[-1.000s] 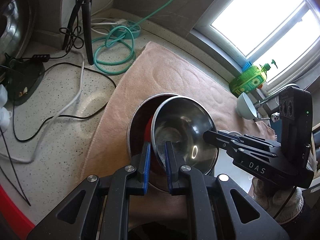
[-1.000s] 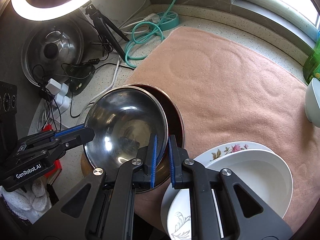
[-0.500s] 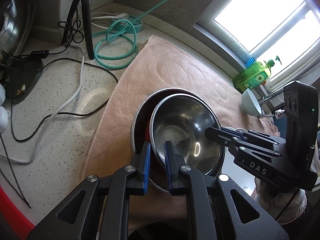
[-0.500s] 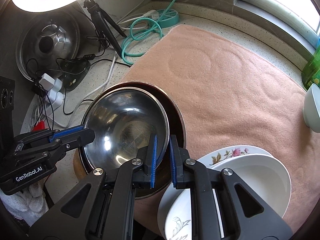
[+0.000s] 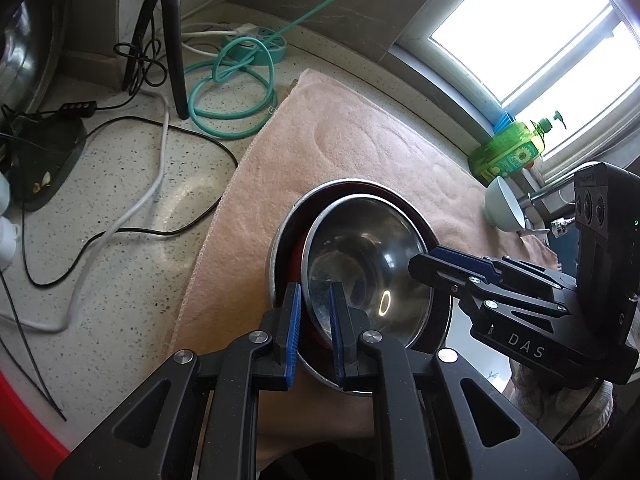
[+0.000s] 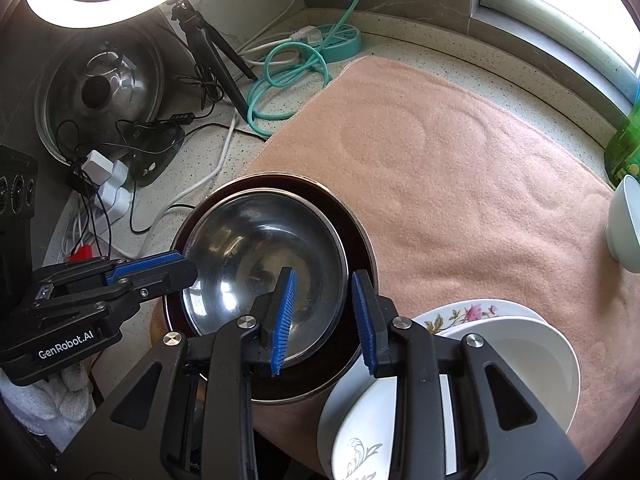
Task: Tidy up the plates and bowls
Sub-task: 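Lower the red-outside bowl into the steel bowl and open the right gripper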
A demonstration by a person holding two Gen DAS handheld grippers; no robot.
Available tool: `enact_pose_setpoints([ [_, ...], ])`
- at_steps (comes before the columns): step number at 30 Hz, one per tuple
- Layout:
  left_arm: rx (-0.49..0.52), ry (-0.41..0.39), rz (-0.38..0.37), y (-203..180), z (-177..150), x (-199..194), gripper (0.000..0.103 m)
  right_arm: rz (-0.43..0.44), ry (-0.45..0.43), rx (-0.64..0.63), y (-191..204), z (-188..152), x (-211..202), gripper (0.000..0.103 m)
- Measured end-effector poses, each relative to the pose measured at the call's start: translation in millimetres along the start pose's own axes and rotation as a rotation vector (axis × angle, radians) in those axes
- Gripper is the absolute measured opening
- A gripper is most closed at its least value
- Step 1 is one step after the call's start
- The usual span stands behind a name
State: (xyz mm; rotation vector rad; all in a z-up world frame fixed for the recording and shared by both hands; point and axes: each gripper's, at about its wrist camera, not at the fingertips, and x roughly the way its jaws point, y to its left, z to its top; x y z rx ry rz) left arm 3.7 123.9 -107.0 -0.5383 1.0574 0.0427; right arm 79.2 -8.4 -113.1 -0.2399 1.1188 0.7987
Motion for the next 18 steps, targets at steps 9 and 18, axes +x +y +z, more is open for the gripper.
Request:
enact_pose_setpoints([
  [9,0.015,-0.019,-0.019,-5.3,3.1,-9.9,0.014,0.02,-0.031,0.029,-4.5,0.7,-11.1,0.044],
  [18,0.061,-0.045,-0.053,-19.9,12.0,-21.4,0.038,0.028,-0.13,0.089,-12.9,-2.1,-46.3,0.065],
])
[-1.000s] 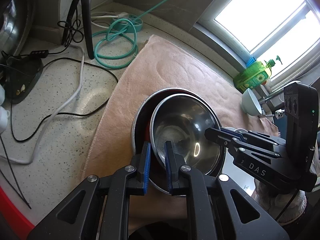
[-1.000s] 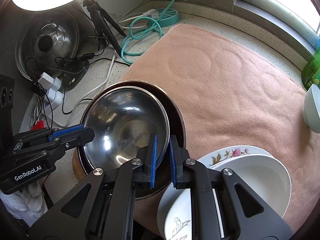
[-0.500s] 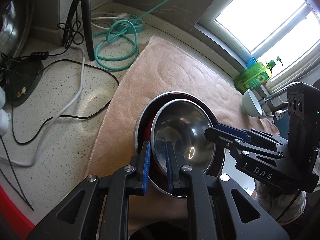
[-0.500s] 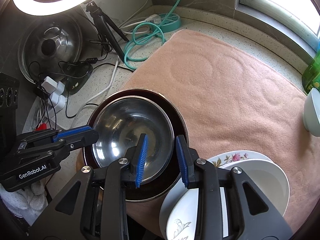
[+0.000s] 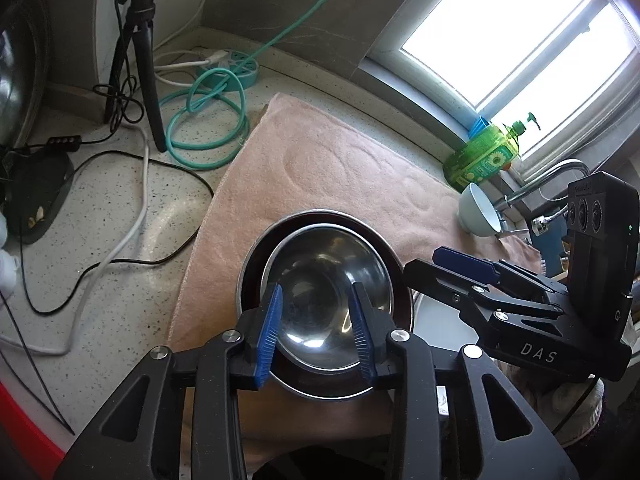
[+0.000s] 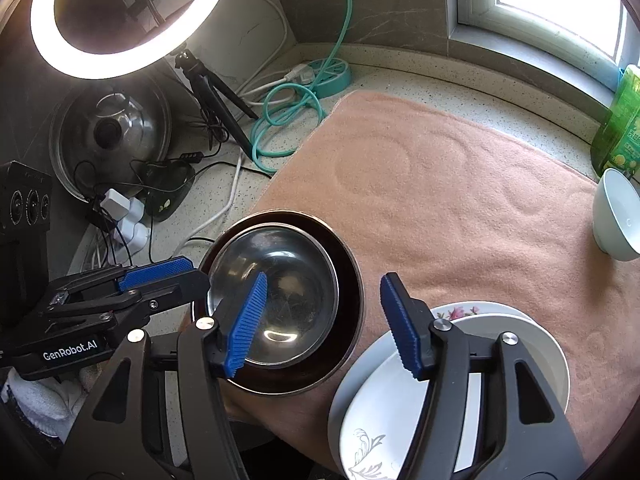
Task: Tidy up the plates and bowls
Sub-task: 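Lower the red-outside bowl into the steel bowl and open the right gripper, then move the right gripper toward the white ceramic bowl by the faucet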
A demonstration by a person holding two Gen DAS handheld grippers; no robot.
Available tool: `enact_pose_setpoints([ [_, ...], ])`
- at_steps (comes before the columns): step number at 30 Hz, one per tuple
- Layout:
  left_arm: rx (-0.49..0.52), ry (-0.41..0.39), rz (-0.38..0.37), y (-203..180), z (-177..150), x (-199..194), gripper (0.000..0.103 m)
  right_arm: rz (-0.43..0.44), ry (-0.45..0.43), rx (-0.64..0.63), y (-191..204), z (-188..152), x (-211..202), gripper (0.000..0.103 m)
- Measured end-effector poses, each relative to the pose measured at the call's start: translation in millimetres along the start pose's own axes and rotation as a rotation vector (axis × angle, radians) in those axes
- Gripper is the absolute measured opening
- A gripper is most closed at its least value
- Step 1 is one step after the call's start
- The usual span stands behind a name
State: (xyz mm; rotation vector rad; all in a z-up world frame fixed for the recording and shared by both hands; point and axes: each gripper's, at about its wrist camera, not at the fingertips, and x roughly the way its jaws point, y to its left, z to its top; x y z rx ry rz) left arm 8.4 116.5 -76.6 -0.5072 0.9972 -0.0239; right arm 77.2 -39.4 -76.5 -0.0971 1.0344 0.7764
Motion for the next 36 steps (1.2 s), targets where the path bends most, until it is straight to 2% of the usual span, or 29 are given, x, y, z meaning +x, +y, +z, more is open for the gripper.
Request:
enact_pose_setpoints([
  [2,0.021,-0.01,-0.009,-5.0,4.9,-3.0,0.041,-0.008,-0.02,0.024,-5.5,1.1,-9.7,0.069],
  [4,0.042,-0.014,-0.018,-10.0,10.6,-2.8,0.047,-0.018,-0.04,0.056,-13.6,1.5,-19.5,0.078],
  [6,0.062,-0.019,-0.033,-16.5,15.8,-1.0,0.051,-0.039,-0.06,0.09,-23.3,1.5,-29.3,0.079],
  [12,0.151,-0.003,-0.079,-47.7,28.2,9.1,0.052,-0.102,-0.116,0.185,-60.5,-1.6,-57.6,0.087],
  [23,0.19,-0.007,-0.126,-124.1,51.6,40.5,0.052,-0.155,-0.169,0.287,-175.4,-9.1,-101.9,0.087],
  [29,0.214,-0.012,-0.115,-173.3,63.6,69.1,0.052,-0.18,-0.192,0.353,-251.3,-11.0,-115.7,0.088],
  [36,0.225,0.001,-0.115,-216.9,72.8,109.4,0.052,-0.195,-0.228,0.43,-318.6,-15.5,-123.7,0.087],
])
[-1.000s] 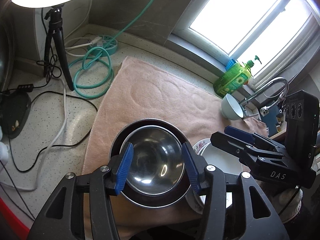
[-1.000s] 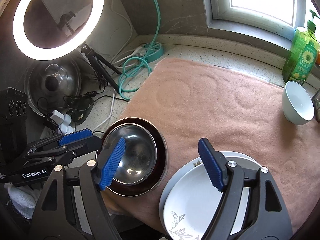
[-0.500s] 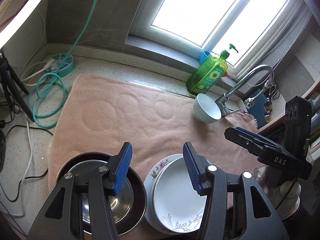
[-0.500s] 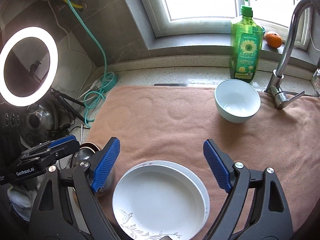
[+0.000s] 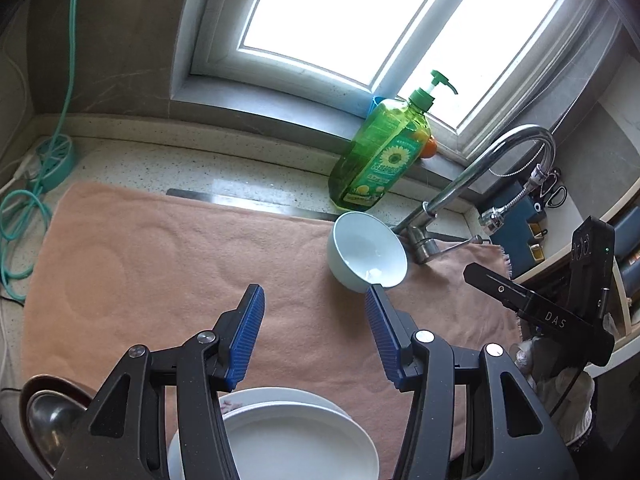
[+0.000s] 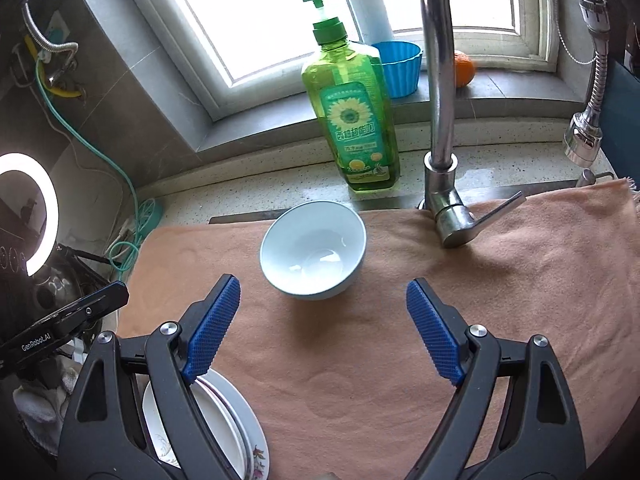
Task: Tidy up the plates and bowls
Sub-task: 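Move the right gripper toward the white ceramic bowl by the faucet, then close the right gripper on the white ceramic bowl rim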
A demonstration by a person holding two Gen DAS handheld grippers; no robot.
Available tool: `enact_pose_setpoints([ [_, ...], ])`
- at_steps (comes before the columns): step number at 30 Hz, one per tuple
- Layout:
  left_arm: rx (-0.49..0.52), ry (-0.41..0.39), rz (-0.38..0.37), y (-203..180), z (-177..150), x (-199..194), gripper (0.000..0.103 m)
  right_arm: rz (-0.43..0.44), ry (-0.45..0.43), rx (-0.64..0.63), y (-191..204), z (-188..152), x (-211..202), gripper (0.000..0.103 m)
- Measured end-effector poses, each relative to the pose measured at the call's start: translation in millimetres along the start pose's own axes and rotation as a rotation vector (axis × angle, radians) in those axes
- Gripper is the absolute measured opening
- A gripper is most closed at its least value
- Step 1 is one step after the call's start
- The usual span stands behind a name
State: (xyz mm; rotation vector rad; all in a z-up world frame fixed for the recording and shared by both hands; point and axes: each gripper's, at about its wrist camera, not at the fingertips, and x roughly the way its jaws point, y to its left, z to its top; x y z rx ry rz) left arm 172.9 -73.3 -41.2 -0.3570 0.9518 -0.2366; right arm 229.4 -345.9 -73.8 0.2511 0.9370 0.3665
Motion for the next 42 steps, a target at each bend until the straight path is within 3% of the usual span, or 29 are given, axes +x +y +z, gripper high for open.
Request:
enact_pose_setpoints([
  [10,-0.049,0.071,-0.033,-9.8,24.9,54.0,0.052,0.079,0.052,0.111,-31.3,11.2,38.3,0.086],
  [13,-0.056,0.098,-0.039,-9.7,28.8,68.7,0.052,0.098,0.078,0.144,-36.0,12.4,53.0,0.072],
  [21,-0.111,0.164,-0.063,0.3,37.8,105.6,0.042,0.116,0.126,0.204,-43.0,16.9,82.4,0.053],
  [26,-0.121,0.186,-0.069,2.3,41.2,119.5,0.034,0.118,0.148,0.223,-44.1,17.5,97.4,0.047],
  [31,-0.123,0.203,-0.076,1.5,42.9,128.1,0.034,0.113,0.159,0.219,-43.5,16.7,104.8,0.038],
  [33,-0.126,0.208,-0.076,1.8,43.5,131.1,0.027,0.115,0.164,0.218,-42.7,17.5,107.6,0.035],
  [42,-0.119,0.231,-0.068,3.7,43.9,143.8,0.017,0.123,0.188,0.215,-40.4,17.5,119.9,0.018],
])
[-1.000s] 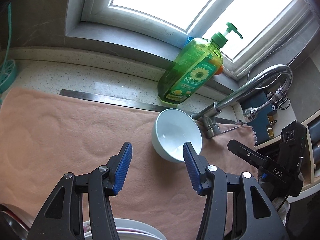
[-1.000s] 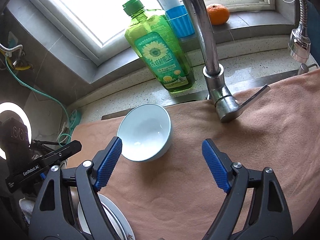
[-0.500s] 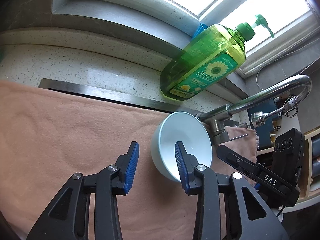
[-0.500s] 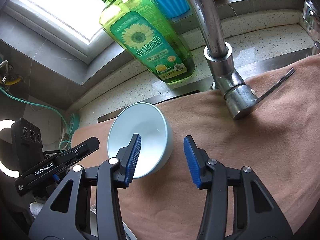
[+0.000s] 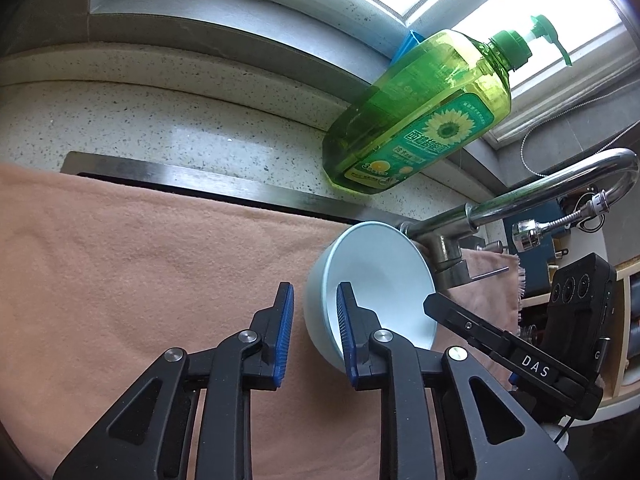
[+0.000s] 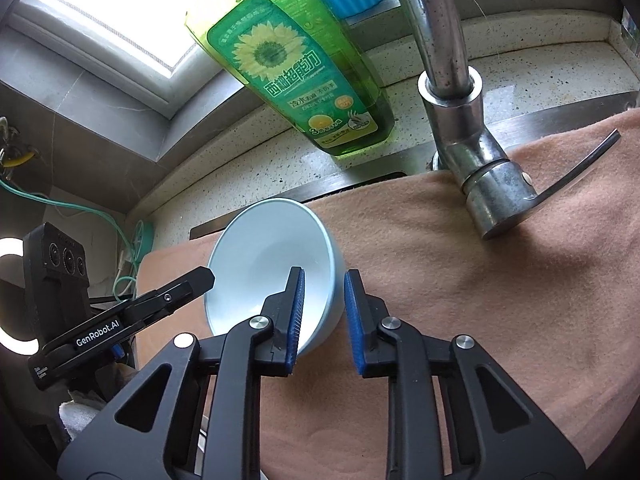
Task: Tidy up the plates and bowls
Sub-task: 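Close the right gripper on the white ceramic bowl rim, then lift the white ceramic bowl and carry it over the nested steel bowls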
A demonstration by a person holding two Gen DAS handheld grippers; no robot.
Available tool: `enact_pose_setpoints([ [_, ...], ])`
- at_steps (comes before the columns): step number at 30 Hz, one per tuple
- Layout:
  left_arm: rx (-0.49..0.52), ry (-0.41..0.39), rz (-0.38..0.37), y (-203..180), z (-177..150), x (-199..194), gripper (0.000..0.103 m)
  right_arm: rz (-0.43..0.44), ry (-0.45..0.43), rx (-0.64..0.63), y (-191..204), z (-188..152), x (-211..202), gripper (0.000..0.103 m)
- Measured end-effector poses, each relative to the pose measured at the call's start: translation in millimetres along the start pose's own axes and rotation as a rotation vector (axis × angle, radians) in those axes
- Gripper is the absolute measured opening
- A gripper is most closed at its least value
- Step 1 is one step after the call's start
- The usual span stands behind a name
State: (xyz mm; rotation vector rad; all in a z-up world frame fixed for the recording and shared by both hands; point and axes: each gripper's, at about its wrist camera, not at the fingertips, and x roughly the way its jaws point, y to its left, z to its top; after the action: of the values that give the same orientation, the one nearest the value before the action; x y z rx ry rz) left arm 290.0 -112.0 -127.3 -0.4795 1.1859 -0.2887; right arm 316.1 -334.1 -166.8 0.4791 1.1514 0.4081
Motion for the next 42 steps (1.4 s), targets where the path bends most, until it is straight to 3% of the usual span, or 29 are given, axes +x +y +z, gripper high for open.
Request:
enact_pose_setpoints([
  [8,0.004,0.019,-0.005,-0.2,0.3,7.8,0.01,-0.019,0.008,-0.006,-0.3,1.2,6.1,0.012],
  [18,0.015,0.012,0.0,-3.8,-3.2,2.8,0.01,-0.023,0.003,-0.022,9.0,-3.1,-1.3,0.01],
  [42,0.02,-0.086,-0.036,14.6,-43.4,-83.2,0.01,0.008,-0.063,-0.131,94.7,-47.1,-49.8,0.01],
])
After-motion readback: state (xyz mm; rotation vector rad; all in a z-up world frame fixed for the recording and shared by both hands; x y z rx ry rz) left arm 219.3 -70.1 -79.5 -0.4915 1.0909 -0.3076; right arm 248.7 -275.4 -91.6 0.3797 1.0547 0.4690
